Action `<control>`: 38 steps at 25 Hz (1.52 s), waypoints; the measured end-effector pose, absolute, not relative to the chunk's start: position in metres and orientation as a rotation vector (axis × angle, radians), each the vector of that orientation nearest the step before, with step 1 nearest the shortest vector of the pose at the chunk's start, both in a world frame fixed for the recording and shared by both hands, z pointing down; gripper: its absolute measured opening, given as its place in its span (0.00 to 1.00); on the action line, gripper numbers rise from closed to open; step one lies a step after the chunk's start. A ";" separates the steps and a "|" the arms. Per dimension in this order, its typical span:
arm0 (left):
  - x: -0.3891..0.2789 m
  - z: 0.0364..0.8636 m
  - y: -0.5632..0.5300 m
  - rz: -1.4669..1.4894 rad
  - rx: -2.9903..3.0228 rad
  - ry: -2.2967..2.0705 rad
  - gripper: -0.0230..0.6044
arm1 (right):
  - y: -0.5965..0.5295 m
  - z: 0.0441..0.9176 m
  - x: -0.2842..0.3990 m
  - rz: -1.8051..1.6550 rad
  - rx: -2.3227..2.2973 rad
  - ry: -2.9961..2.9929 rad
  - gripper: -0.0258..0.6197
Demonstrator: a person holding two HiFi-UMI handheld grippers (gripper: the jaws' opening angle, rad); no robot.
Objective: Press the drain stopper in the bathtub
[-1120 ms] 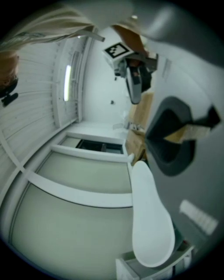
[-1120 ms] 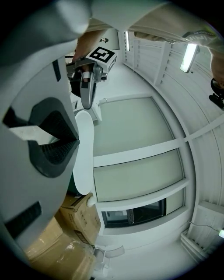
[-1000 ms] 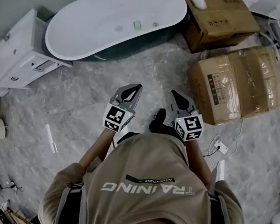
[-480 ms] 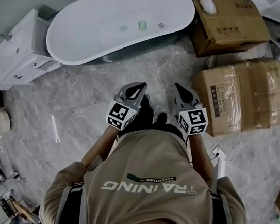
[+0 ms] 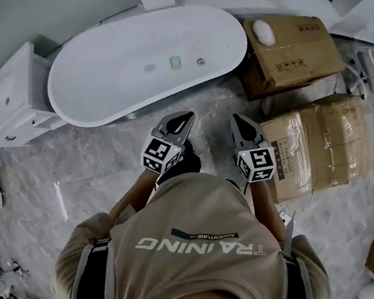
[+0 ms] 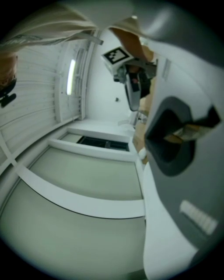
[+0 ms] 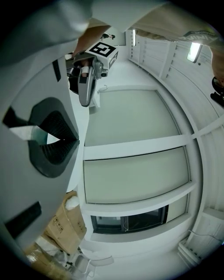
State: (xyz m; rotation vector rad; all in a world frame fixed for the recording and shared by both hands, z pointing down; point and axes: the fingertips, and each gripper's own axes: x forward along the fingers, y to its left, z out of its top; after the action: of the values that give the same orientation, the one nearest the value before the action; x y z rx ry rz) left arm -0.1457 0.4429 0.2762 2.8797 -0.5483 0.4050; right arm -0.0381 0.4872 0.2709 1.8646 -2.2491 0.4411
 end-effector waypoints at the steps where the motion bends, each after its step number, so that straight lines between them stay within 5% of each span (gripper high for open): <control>1: -0.145 0.272 0.425 0.394 2.890 -0.539 0.04 | 0.472 0.267 -0.038 0.423 1.852 -2.235 0.05; 25: -0.111 0.318 0.226 0.409 2.671 -0.701 0.04 | 0.265 0.299 -0.008 0.494 1.708 -2.310 0.05; 38: -0.010 0.312 0.115 0.528 2.576 -0.868 0.04 | 0.127 0.324 0.107 0.550 1.623 -2.425 0.05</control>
State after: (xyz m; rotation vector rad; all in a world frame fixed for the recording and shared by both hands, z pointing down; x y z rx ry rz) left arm -0.0100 0.1147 0.3119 2.5757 -0.8678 0.5277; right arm 0.1073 0.1273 0.3241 1.6230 -2.4253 0.5496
